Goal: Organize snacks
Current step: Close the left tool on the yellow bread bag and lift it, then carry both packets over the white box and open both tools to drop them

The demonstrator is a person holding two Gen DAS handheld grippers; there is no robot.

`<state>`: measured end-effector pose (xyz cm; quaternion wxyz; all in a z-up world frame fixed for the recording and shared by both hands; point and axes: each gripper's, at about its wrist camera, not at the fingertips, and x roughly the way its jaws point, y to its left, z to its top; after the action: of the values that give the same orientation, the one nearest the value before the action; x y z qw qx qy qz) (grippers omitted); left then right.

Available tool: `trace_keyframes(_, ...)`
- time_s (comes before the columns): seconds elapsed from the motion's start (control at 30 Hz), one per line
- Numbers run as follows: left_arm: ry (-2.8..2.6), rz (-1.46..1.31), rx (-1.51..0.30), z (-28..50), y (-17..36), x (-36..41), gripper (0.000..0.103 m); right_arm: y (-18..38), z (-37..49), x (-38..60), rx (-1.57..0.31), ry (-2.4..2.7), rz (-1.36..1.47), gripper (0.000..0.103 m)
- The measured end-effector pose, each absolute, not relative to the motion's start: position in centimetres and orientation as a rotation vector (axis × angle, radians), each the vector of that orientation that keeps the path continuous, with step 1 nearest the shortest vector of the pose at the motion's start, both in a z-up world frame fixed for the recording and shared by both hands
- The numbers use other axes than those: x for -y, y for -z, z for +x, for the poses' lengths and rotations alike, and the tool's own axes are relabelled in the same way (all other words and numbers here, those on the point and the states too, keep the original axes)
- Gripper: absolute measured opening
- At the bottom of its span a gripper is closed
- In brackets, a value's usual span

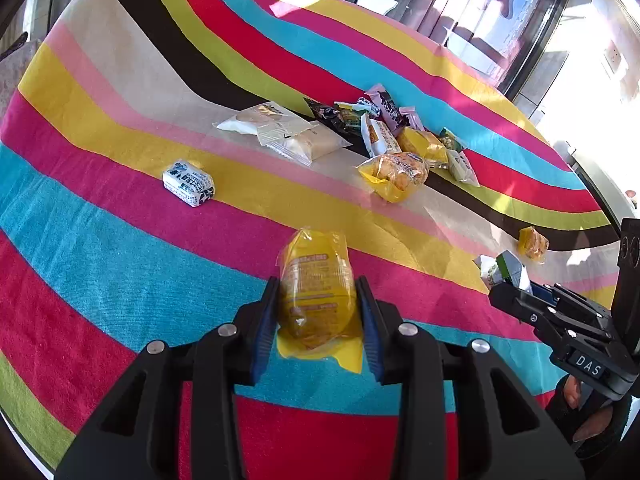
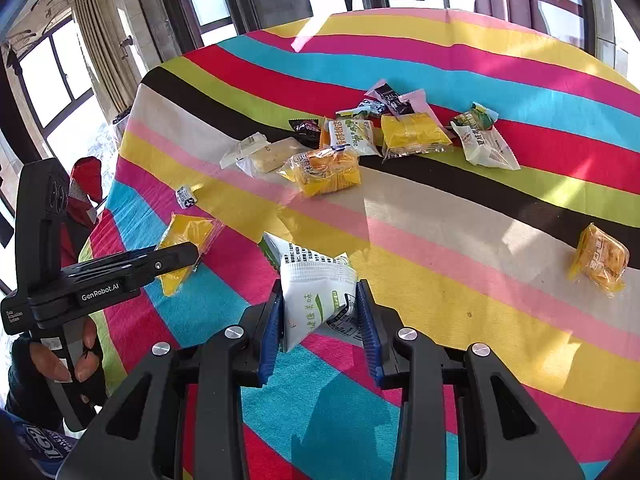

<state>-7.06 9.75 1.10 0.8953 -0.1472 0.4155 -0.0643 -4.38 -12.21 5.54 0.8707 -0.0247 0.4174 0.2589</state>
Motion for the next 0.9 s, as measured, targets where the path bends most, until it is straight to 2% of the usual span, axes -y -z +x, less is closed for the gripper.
trace_keyframes(0.63, -0.018, -0.387, -0.792, -13.2, -1.5, -18.9, 0.038, -5.6, -9.1, -1.4, -0.885, -0.833, -0.192, 0.035)
trace_keyframes(0.9, -0.120, -0.385, -0.787, -18.5, -2.1, -23.8, 0.038, -5.7, -11.1, -7.1, -0.882, -0.984, -0.249, 0.035)
